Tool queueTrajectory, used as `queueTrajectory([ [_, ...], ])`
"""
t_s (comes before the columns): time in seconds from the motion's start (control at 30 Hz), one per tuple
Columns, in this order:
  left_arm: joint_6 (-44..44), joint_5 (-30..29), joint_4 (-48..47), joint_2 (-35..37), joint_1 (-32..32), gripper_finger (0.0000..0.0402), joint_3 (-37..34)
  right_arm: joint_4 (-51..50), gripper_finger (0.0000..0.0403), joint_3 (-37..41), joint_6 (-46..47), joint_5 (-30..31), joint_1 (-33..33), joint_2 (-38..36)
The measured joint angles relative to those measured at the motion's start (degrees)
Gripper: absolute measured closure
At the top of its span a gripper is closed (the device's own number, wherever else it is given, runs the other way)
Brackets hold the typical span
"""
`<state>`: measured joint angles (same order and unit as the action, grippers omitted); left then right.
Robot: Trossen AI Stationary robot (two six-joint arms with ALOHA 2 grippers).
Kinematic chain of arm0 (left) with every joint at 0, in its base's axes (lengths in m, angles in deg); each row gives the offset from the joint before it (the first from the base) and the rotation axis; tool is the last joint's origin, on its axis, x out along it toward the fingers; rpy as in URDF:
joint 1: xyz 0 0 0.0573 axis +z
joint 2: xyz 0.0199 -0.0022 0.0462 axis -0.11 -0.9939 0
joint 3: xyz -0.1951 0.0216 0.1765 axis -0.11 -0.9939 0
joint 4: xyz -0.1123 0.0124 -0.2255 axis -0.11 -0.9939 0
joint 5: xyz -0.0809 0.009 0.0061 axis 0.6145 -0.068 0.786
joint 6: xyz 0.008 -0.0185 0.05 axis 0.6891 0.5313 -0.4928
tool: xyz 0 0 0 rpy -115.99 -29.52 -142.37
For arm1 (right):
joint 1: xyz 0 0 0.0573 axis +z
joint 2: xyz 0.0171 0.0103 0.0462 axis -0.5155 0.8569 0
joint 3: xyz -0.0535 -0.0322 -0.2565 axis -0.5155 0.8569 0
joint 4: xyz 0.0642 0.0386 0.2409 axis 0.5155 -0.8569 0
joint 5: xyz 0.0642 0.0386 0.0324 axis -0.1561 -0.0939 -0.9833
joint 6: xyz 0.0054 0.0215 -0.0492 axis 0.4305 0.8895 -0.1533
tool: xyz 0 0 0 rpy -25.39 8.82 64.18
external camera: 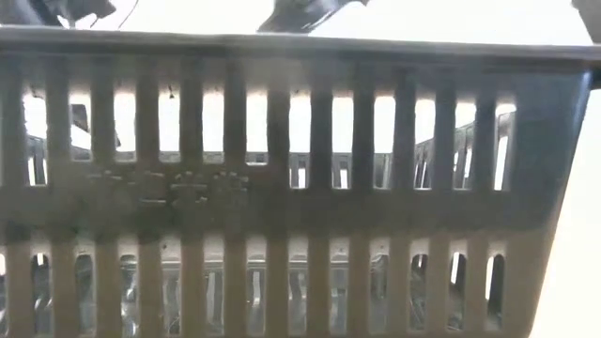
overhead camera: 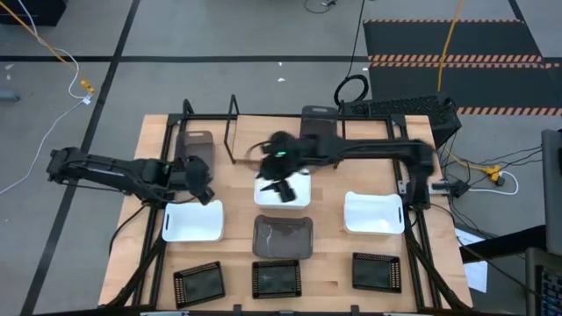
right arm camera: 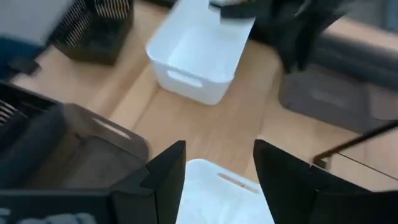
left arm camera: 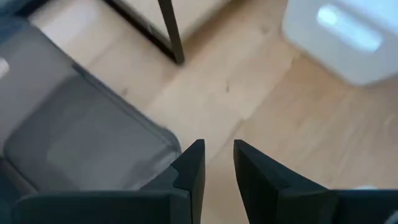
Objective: Stack baskets on shelf by color
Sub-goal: Stack the left gray bin into the gray bin on the shelf
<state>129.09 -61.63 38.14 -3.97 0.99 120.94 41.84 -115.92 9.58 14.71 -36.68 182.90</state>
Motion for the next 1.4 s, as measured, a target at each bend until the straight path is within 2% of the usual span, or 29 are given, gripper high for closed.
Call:
queueTrajectory([
  [0.2, -0.2, 5.0, -0.1, -6.7, 2.1, 0.0313, 0.1, 22.3, 0.0220, 27.0, 5.7, 6.4, -1.1, -18.9],
  [0.33, -1.9, 5.9, -0.1, -9.2, 4.6, 0.0313, 0.8, 32.3, 0.0220, 38.3, 9.4, 7.5, -2.1, -27.2],
  [0.43, -3.6, 9.7, -0.3, -10.3, 7.1, 0.0313, 1.3, 36.1, 0.0220, 43.7, 11.6, 7.5, -2.7, -31.0],
  [0.53, -5.2, 12.4, -1.0, -10.9, 9.2, 0.0313, 2.5, 37.3, 0.0220, 46.3, 12.3, 7.5, -3.2, -33.7],
  [0.6, -5.0, 11.7, -3.4, -11.2, 11.0, 0.0313, 4.6, 37.4, 0.0220, 47.1, 12.3, 7.5, -3.3, -34.4],
  [0.7, -3.5, 5.2, -8.1, -11.1, 15.4, 0.0313, 9.1, 37.3, 0.0220, 47.3, 12.0, 7.5, -3.3, -34.4],
  [0.83, -6.3, -5.0, -12.5, -11.0, 23.4, 0.0313, 15.5, 39.4, 0.0220, 47.3, 11.8, 7.5, -3.3, -34.1],
  [0.9, -7.8, -7.1, -12.1, -11.0, 28.7, 0.0313, 16.9, 38.9, 0.0220, 47.3, 11.8, 7.5, -3.3, -34.0],
  [1.1, -17.4, 2.8, -4.3, -12.8, 46.3, 0.0313, 15.3, 39.2, 0.0220, 48.4, 11.8, 7.5, -2.7, -34.0],
  [1.23, -22.6, 4.8, -2.3, -17.5, 55.6, 0.0312, 15.7, 40.8, 0.0220, 49.6, 11.9, 7.5, -2.5, -34.0],
  [1.3, -23.6, 5.3, -2.7, -19.3, 56.9, 0.0300, 16.2, 40.8, 0.0220, 50.1, 12.0, 7.5, -2.5, -34.0],
  [1.4, -22.6, 6.4, -0.6, -22.1, 56.5, 0.0261, 17.4, 41.2, 0.0220, 51.0, 12.3, 7.5, -2.5, -34.0],
])
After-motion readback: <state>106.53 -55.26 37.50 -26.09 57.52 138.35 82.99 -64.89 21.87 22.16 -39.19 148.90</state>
